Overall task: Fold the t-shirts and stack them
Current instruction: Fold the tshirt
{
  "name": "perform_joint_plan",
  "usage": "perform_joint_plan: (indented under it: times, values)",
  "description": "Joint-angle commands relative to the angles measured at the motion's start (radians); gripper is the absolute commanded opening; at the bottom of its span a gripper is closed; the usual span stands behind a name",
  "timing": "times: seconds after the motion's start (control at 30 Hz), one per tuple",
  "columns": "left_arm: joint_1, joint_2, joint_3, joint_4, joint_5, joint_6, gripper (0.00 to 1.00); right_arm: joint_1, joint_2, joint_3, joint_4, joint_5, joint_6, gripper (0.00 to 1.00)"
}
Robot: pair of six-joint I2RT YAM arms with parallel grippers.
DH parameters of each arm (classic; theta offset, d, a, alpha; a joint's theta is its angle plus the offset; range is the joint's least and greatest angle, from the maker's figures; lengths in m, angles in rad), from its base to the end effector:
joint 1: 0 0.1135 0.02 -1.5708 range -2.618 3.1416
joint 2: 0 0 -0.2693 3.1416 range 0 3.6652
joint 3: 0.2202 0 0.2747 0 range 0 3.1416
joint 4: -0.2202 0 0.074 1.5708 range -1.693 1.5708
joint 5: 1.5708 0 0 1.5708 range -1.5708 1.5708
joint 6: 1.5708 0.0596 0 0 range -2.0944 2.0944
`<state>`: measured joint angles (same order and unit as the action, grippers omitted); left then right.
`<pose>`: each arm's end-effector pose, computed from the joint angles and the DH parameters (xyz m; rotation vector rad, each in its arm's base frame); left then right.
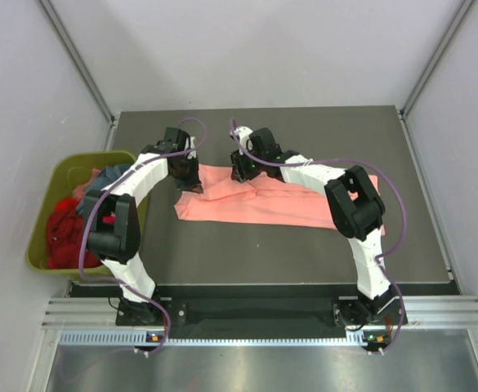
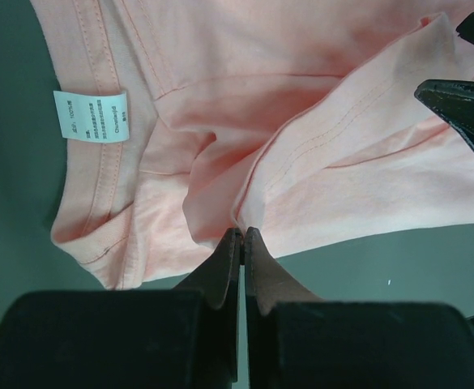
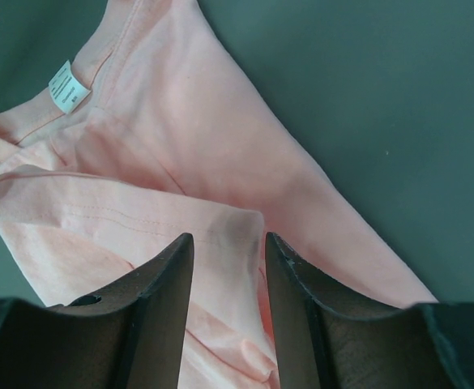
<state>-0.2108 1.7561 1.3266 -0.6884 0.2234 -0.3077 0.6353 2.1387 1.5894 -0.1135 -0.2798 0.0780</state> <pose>0.3846 -0.0958 0.2023 -0.0616 2.7251 -0.4564 0.4155 0.3267 0.1710 -0.7814 2.1590 0.6925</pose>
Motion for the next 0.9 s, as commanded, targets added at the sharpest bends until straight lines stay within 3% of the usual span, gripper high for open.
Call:
perform_joint_plan:
  times: [0.0,0.3,0.4,0.43,0.47,0.87]
  values:
    - [-0.004,-0.052,-0.006,-0.002,-0.002,0.002,0.0,0.029,0.001,0.011,0.021,0.007,-0.024,0.41]
    - [-0.006,-0.052,-0.012,0.003,-0.013,0.002,0.0,0.033,-0.008,-0.009,0.031,-0.001,-0.027,0.35]
    - [-0.006,-0.049,-0.015,0.003,-0.016,0.004,0.0,0.033,-0.014,-0.016,0.028,0.004,-0.03,0.2]
    - [-0.006,-0.05,-0.015,0.003,-0.025,0.004,0.0,0.033,-0.02,-0.022,0.029,0.016,-0.029,0.07]
    - [-0.006,-0.05,-0.015,0.003,-0.032,0.004,0.0,0.035,-0.039,-0.031,0.032,0.024,-0.03,0.01]
    - [-0.018,-0.122,-0.013,-0.036,-0.091,-0.01,0.0,0.038,-0.315,-0.299,0.135,0.085,-0.027,0.0]
